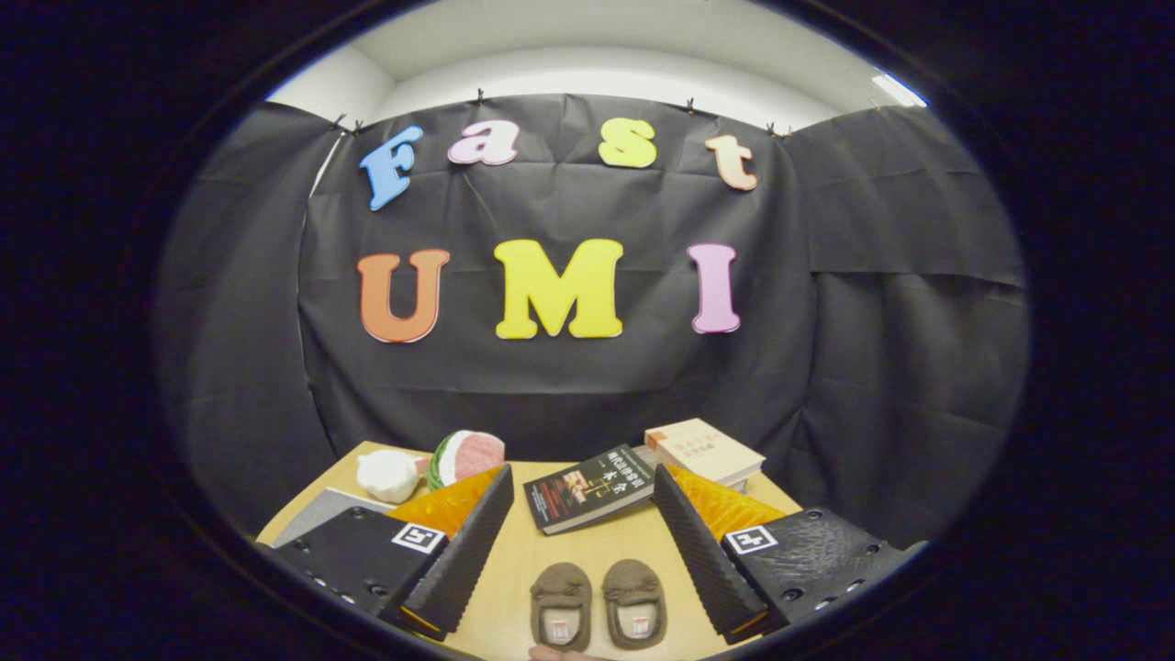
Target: Open the storage box then place both shoes into the box .Put the left shoe in first, then the right shoe, with the right side of both shoes facing outward in a uniform manner.
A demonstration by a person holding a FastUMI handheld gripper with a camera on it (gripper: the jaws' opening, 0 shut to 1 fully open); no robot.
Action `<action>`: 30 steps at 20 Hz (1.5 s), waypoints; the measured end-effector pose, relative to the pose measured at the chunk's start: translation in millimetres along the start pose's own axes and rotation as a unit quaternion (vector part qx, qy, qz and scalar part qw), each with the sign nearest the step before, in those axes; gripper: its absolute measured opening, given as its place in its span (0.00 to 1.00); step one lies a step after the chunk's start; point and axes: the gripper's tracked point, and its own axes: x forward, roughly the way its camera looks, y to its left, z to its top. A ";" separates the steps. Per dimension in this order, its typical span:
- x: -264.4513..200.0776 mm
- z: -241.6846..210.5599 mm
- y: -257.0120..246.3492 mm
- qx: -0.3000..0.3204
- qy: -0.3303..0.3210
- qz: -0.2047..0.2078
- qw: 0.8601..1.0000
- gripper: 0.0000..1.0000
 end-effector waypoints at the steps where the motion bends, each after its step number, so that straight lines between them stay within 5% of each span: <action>1: 6.0 -10.5 8.1 0.002 0.015 0.010 1.000 0.95; 8: 40.4 -97.7 85.2 0.035 0.142 0.089 0.985 0.96; 12: 50.0 -140.6 139.7 0.021 0.190 0.173 0.966 0.96; 16: 40.4 -170.0 183.2 0.032 0.248 0.283 0.926 0.96; 24: 54.2 -211.1 194.7 0.147 0.345 0.357 0.856 0.97; 28: 51.2 -220.9 202.7 0.252 0.412 0.374 0.791 1.00; 30: 50.3 -220.0 203.7 0.257 0.413 0.385 0.784 0.98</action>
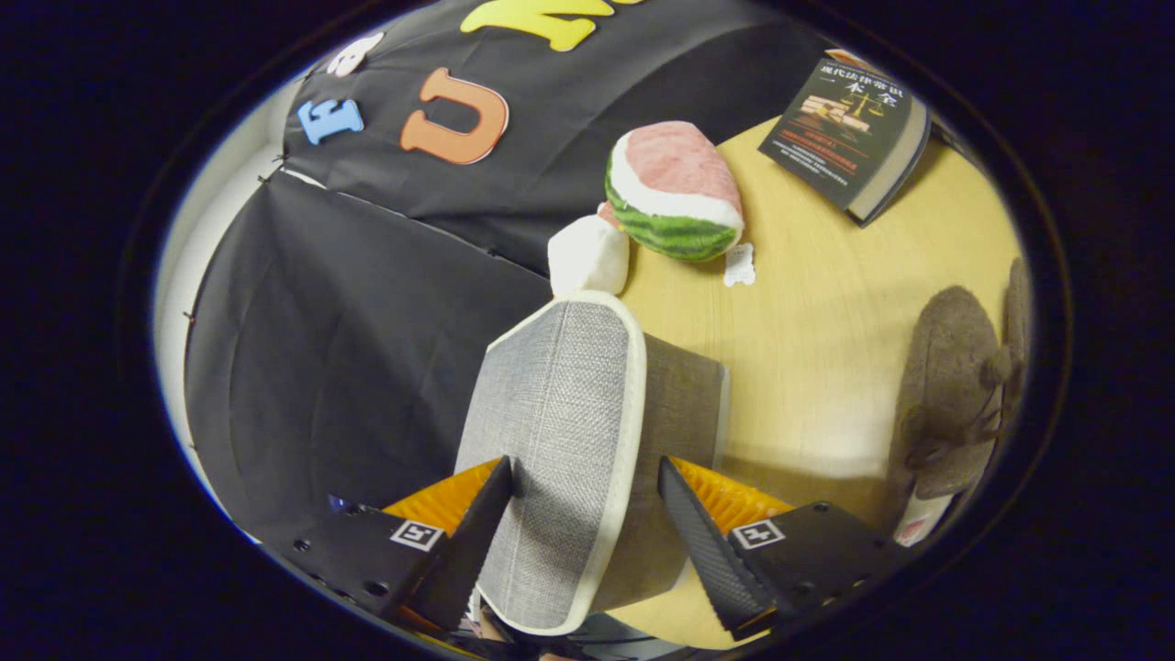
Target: Open the storage box then place both shoes into the box .Put the left shoe in first, then the right shoe, with the right side of both shoes facing outward in a uniform manner.
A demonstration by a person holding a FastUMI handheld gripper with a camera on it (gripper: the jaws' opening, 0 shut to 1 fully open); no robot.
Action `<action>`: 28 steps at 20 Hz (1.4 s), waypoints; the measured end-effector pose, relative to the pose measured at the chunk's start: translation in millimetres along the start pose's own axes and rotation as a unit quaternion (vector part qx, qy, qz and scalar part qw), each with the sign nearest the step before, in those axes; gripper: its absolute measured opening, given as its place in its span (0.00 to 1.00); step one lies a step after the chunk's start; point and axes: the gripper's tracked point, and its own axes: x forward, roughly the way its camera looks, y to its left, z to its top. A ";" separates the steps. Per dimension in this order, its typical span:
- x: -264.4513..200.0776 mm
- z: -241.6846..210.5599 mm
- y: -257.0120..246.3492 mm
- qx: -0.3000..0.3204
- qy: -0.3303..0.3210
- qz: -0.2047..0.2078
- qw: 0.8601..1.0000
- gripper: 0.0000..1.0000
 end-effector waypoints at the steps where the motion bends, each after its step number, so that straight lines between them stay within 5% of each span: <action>1: 1.0 -1.1 1.1 -0.005 0.001 -0.010 1.000 0.90; 4: -4.8 2.3 -1.0 -0.014 -0.006 -0.037 0.999 0.70; 7: -10.4 4.1 8.9 0.022 -0.004 -0.034 0.999 0.61; 10: -16.9 3.5 15.0 0.027 0.012 -0.057 0.998 0.02; 15: -22.1 3.7 31.4 -0.004 0.019 -0.099 0.995 0.01; 20: -40.2 13.6 83.6 0.010 0.018 -0.091 0.996 0.01; 28: -13.2 19.5 183.9 -0.064 0.027 -0.076 0.995 0.01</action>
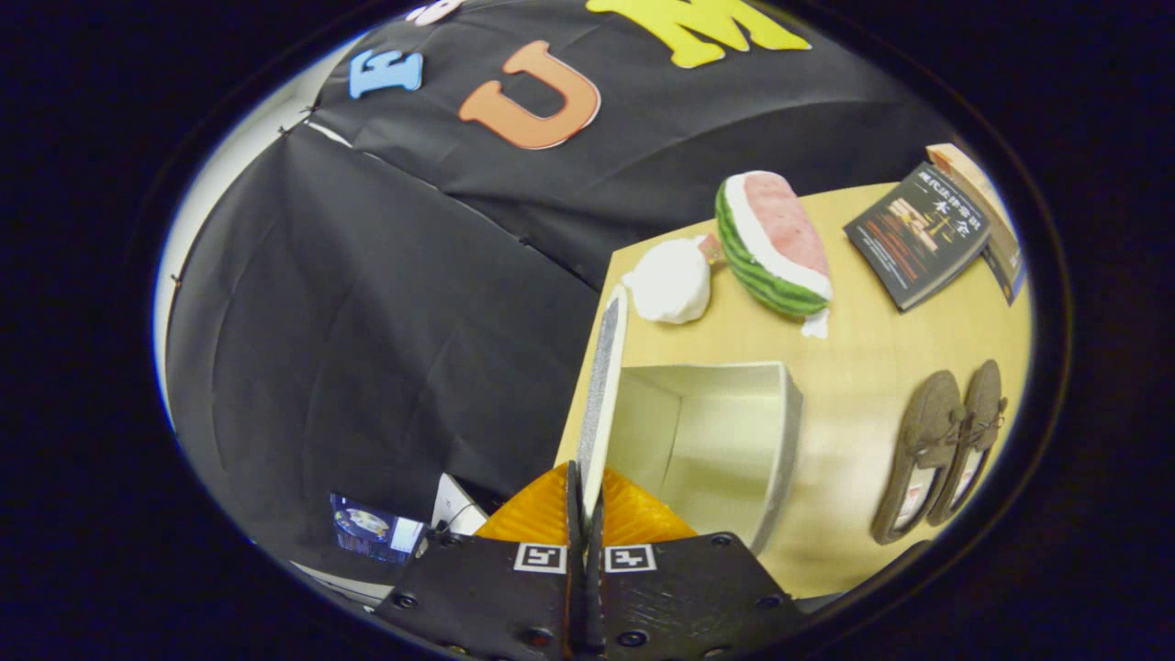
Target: Open the storage box then place both shoes into the box .Put the left shoe in first, then the right shoe, with the right side of both shoes facing outward in a uniform manner.
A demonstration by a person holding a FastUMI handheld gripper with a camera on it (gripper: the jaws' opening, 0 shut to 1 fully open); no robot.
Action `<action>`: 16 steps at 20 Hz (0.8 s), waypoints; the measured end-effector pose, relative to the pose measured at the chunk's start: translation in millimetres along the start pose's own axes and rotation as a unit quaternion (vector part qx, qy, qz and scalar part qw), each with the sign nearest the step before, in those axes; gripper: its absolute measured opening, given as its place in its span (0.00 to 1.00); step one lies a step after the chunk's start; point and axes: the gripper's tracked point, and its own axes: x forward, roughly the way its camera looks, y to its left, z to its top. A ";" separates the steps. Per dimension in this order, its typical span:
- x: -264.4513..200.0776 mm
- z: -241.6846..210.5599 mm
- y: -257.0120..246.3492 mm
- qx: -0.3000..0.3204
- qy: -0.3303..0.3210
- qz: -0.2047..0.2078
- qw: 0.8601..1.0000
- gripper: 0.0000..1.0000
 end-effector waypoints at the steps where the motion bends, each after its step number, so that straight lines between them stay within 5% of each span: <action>1: 6.6 -1.5 13.3 -0.007 0.003 0.003 1.000 0.01; 7: 46.1 -1.0 76.8 -0.019 0.013 0.024 0.999 0.02; 12: 70.3 -4.2 108.7 -0.050 0.019 0.021 0.998 0.17; 16: 80.4 -7.9 131.7 -0.057 0.025 0.033 0.998 0.61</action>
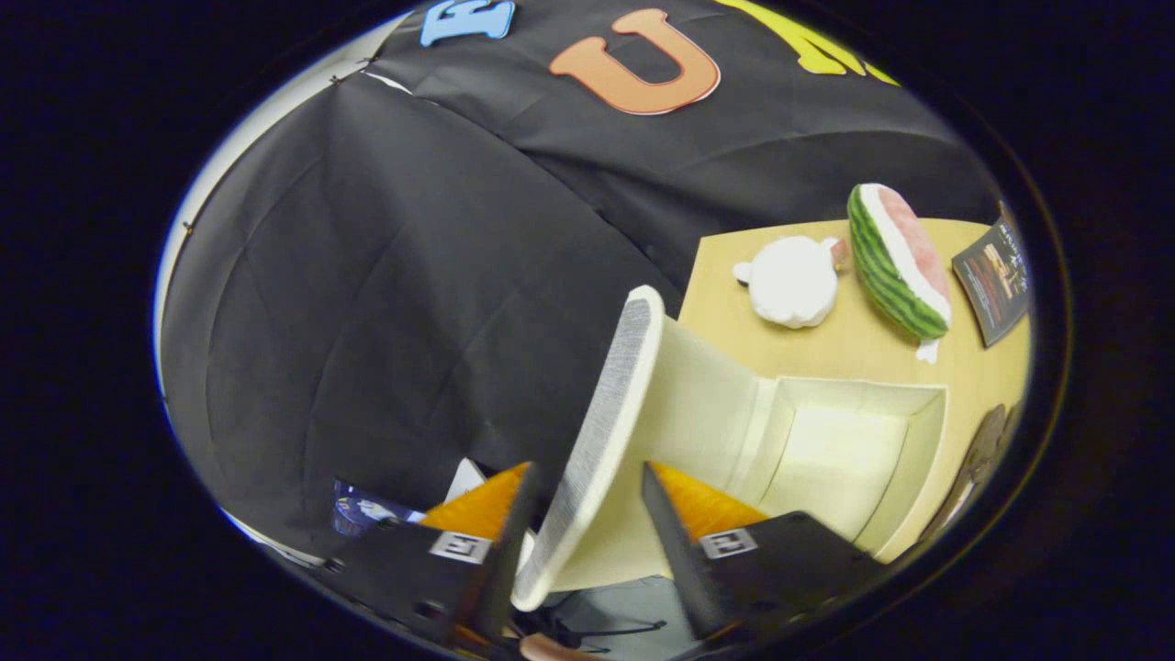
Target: Open the storage box then place both shoes into the box .Put the left shoe in first, then the right shoe, with the right side of both shoes facing outward in a uniform manner.
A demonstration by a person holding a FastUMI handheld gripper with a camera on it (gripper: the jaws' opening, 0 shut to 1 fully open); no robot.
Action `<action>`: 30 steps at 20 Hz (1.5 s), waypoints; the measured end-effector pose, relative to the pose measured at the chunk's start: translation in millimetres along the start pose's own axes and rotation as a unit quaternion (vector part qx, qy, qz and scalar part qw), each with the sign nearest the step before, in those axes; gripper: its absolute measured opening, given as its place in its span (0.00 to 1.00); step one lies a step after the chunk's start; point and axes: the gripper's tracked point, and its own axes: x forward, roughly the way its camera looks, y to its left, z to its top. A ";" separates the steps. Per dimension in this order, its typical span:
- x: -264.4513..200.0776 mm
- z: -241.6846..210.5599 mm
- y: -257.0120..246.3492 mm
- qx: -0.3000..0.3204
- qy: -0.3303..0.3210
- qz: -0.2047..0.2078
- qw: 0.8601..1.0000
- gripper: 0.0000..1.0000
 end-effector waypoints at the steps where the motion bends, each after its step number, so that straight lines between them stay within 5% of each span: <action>1: -2.2 -0.8 0.0 0.000 0.000 -0.001 1.000 0.73; 2: -3.2 -0.7 -0.5 -0.005 0.000 0.000 1.000 0.84; 5: -8.4 -3.0 -13.6 -0.011 0.005 -0.014 1.000 0.94; 10: -36.7 -4.5 -65.4 0.003 0.006 -0.039 0.999 0.96; 19: -137.2 -13.0 -235.4 0.042 -0.039 -0.137 0.989 0.96; 25: -191.2 -57.0 -356.4 0.097 -0.042 -0.216 0.971 0.96; 30: -188.7 -96.1 -429.7 0.143 -0.008 -0.245 0.959 0.96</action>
